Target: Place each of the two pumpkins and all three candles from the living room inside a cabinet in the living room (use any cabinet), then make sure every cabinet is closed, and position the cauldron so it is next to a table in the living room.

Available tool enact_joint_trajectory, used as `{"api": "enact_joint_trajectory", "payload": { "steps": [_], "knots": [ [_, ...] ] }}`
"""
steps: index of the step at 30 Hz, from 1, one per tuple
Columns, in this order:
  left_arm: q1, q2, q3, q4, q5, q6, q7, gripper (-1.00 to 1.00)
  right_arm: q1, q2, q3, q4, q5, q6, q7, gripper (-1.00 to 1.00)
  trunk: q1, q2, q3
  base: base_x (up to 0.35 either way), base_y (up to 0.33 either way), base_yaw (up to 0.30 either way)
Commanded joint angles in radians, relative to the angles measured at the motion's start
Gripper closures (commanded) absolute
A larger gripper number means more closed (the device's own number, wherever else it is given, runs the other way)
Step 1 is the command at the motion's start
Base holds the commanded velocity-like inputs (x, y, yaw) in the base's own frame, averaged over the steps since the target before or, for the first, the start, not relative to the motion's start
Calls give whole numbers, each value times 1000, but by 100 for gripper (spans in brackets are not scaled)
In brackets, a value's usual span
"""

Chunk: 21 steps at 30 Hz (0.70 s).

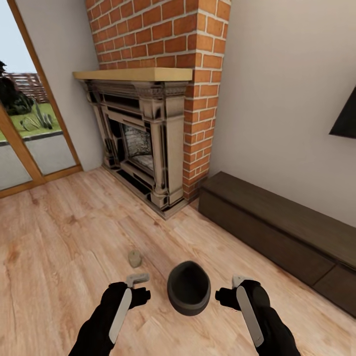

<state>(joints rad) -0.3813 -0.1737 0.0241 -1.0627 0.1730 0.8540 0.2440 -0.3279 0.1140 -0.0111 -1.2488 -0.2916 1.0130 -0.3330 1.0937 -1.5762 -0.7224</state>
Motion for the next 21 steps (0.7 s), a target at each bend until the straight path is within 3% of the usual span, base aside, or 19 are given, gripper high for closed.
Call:
{"api": "enact_joint_trajectory", "payload": {
  "steps": [1,5,10,21],
  "knots": [
    [-1,-1,-1,-1,15,0,8,-100,0,0,-1,-1,-11,2,-9,-100,1,0,-1,350,0,0],
    [-1,-1,-10,-1,21,-4,8,-100,0,1,3,-2,-9,2,-9,-100,1,0,-1,273,27,0],
    [-1,-1,-58,-2,22,-4,8,-100,0,5,7,-6,-10,3,-9,-100,1,0,-1,45,11,0],
    [-1,-1,-70,0,22,-7,8,-100,0,5,6,-7,-10,-1,-8,-100,1,0,-1,71,43,-92]
  ]
}}
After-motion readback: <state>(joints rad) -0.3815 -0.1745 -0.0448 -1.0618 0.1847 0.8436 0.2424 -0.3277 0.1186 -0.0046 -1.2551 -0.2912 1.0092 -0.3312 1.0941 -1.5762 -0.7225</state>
